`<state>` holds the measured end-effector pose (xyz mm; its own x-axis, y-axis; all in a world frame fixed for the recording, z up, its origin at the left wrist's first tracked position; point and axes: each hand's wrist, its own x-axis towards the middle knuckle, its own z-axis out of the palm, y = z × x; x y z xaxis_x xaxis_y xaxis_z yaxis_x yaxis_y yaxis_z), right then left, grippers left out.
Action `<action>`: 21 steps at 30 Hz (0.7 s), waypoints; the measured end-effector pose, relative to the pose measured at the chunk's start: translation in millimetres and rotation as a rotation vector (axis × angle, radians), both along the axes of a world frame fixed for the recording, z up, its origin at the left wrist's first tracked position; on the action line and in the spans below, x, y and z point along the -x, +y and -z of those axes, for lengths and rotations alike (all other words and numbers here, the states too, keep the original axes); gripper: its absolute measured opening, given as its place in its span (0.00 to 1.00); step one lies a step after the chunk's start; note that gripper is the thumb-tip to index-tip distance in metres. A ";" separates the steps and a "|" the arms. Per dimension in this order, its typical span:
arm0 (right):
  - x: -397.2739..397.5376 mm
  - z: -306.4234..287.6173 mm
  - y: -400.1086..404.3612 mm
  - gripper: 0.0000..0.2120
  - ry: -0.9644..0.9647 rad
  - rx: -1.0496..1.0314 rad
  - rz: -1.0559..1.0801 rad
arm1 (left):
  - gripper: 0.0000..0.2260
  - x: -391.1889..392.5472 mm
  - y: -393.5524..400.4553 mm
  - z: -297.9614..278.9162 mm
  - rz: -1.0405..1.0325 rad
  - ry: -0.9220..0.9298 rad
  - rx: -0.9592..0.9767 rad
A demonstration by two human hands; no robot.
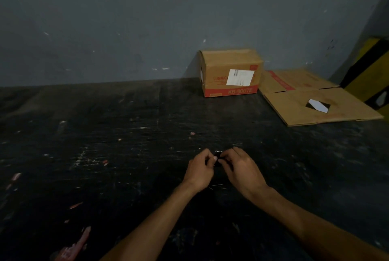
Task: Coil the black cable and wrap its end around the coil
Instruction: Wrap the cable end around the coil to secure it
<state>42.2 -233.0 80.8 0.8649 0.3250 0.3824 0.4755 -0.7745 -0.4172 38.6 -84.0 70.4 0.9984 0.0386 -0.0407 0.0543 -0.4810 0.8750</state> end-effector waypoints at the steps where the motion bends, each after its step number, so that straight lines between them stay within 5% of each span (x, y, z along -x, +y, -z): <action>1: -1.0 0.4 -0.3 0.07 0.023 -0.043 0.021 | 0.10 0.9 0.8 0.6 0.020 -0.002 0.006; 10: -3.9 -3.5 0.5 0.13 0.385 -0.448 0.013 | 0.12 -0.7 10.1 -4.8 0.137 0.046 -0.107; 13: -10.9 -5.0 1.2 0.07 0.441 -0.487 0.059 | 0.11 -5.4 12.4 -9.5 0.153 0.039 -0.115; 16: -17.6 -6.3 0.2 0.04 0.464 -0.656 0.129 | 0.03 -8.3 17.4 -7.7 0.126 0.021 0.101; 21: -24.5 -11.6 -6.5 0.05 0.642 -1.073 0.209 | 0.12 -10.8 20.0 4.5 -0.075 0.207 0.495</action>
